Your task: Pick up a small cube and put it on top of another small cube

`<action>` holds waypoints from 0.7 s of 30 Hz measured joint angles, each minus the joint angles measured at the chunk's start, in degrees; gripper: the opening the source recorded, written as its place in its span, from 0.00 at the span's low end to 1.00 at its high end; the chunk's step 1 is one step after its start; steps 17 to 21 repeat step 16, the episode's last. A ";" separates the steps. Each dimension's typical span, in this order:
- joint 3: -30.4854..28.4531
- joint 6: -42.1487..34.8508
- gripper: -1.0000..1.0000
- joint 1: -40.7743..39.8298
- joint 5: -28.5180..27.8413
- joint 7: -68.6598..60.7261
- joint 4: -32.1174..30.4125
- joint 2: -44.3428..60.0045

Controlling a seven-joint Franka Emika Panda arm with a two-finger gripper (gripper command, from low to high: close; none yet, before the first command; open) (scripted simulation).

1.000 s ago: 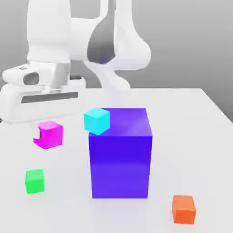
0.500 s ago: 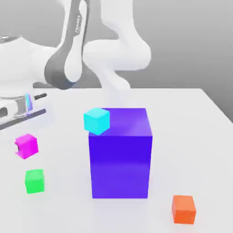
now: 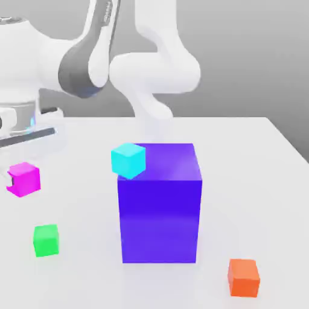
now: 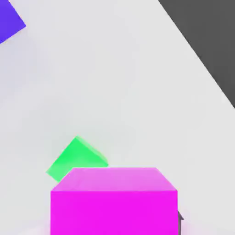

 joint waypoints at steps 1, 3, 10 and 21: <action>-0.15 0.76 0.00 0.29 0.66 -0.42 -0.03 1.01; -0.35 2.46 0.00 0.78 2.53 -1.65 -0.14 3.36; 1.64 9.57 0.00 0.60 16.42 -11.22 -0.92 14.43; 7.20 13.10 1.00 -3.75 26.26 -18.10 -1.27 20.65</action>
